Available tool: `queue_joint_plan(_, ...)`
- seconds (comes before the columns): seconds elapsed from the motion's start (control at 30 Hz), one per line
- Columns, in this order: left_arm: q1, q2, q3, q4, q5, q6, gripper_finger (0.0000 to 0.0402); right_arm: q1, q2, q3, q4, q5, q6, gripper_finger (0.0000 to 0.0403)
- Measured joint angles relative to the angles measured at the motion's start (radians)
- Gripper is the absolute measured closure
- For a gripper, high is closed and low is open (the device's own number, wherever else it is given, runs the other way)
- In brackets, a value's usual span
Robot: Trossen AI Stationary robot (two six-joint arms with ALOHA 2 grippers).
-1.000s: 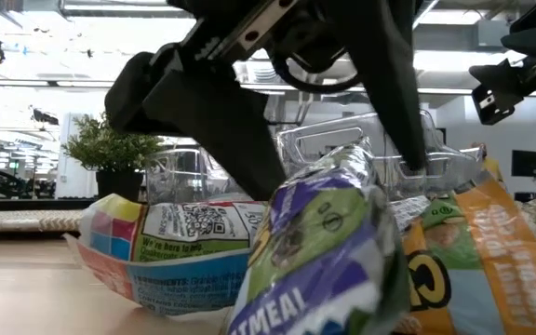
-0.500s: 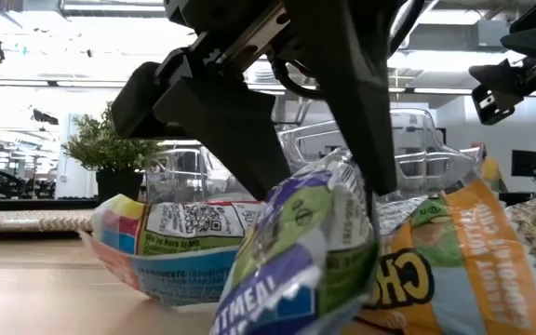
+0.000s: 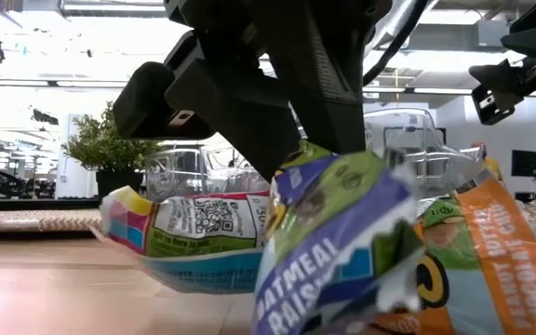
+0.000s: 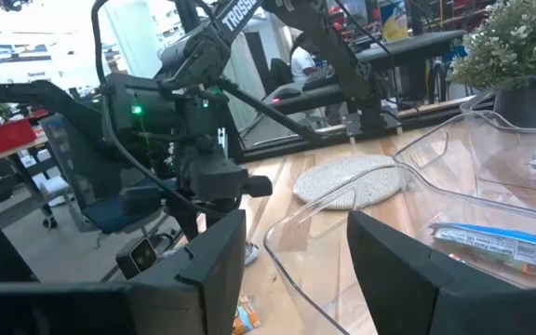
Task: Pick and place Granola Bars by type
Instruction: Put the blue granola bar into the top transparent bin
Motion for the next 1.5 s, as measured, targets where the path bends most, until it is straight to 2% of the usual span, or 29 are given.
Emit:
queue_joint_plan(0.37, 0.002, -0.018, 0.000, -0.002, -0.006, 0.034, 0.0339, 0.000, 0.000, 0.000, 0.000, 0.000, 0.000, 0.0219)
queue_joint_plan(0.9, 0.003, -0.025, 0.000, 0.005, -0.033, 0.167, 0.0339, 0.000, 0.000, 0.000, 0.000, 0.000, 0.000, 0.0219)
queue_joint_plan(1.23, 0.004, -0.065, 0.000, 0.005, -0.137, 0.240, 0.0339, 0.000, 0.000, 0.000, 0.000, 0.000, 0.000, 0.0219)
queue_joint_plan(1.5, 0.005, -0.078, 0.000, 0.034, -0.189, 0.243, 0.0339, 0.000, 0.000, 0.000, 0.000, 0.000, 0.000, 0.0219)
